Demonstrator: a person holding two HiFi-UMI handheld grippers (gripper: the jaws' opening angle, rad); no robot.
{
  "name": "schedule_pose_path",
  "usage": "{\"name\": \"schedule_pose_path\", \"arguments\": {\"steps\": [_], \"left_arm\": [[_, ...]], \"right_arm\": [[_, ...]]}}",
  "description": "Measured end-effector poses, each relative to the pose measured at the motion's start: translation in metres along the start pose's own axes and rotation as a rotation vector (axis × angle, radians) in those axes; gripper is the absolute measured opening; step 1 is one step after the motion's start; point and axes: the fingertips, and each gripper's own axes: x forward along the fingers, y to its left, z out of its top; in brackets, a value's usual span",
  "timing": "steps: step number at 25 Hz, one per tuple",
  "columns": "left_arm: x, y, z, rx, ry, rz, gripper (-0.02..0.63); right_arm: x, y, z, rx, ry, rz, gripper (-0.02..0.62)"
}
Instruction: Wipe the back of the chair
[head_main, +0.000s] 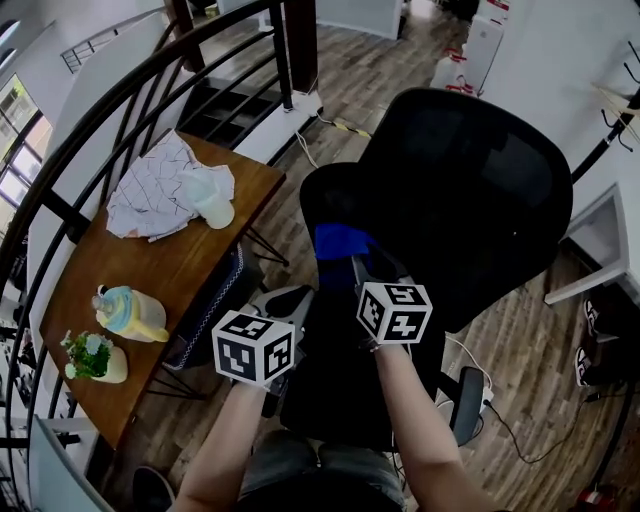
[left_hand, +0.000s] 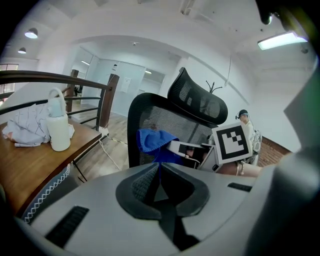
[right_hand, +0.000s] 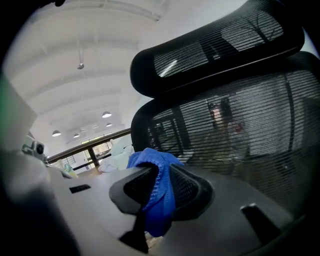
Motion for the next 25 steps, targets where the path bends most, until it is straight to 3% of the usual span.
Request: {"name": "schedule_pose_path", "arguments": {"steps": [10,25], "left_arm": [[0.025,-0.019,0.005,0.004,0.002,-0.009,0.021],[0.063,-0.074,0.001,0.041,0.041,-0.083,0.021]], "right_arm": [[-0.023,-0.045,0.001,0.017,-0.001,-0.049,0.094],[-0.074,-0.117,0.01,0.061,-0.043,-0.149,0.094]]}}
